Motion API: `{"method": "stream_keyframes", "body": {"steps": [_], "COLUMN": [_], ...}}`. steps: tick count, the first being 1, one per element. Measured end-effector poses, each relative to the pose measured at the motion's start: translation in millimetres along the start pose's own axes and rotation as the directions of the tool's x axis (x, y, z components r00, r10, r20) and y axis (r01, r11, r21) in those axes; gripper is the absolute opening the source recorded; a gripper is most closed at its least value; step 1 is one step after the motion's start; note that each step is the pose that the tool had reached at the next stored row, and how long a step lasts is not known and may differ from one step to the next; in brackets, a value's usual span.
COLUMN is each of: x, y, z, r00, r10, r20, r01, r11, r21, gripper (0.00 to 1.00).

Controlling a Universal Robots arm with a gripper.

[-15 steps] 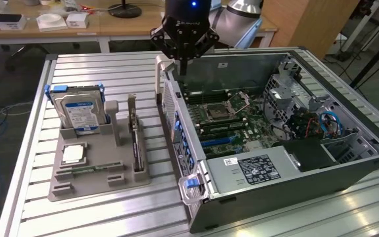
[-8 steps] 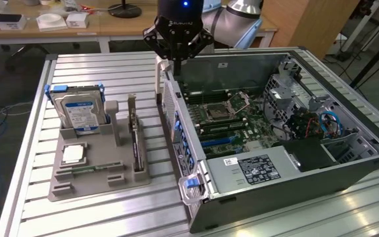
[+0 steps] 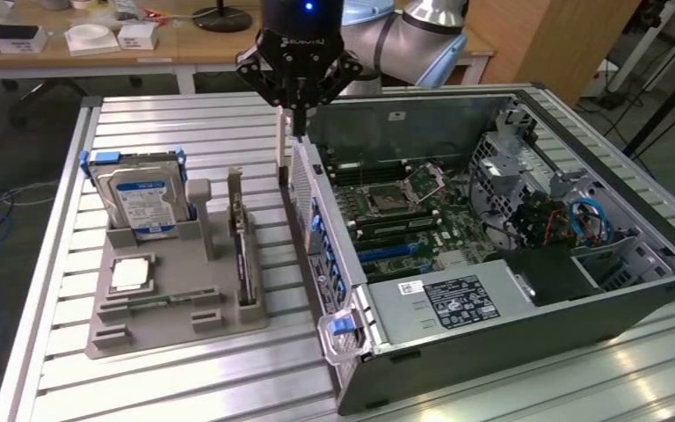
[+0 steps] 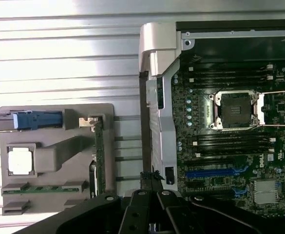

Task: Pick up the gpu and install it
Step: 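Reach for the gpu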

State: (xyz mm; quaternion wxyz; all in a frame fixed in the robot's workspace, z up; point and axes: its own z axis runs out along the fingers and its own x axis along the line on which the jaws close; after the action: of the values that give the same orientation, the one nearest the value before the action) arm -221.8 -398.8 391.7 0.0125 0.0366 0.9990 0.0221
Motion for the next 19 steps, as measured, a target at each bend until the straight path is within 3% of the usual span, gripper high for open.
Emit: {"method": "stream_keyframes", "body": {"steps": [8,19], "x": [23.0,54.7], "y": [-2.1,-14.6], "z": [-0.4,-1.2], "r00": [1.0000,1.0000], "r10": [-0.001,-0.005], "r20": [0.0000,-0.0002], "r01": [0.001,0.005], "r11": [1.0000,1.0000], "r21": [0.0000,-0.0002], "gripper": [0.11,0.11]}}
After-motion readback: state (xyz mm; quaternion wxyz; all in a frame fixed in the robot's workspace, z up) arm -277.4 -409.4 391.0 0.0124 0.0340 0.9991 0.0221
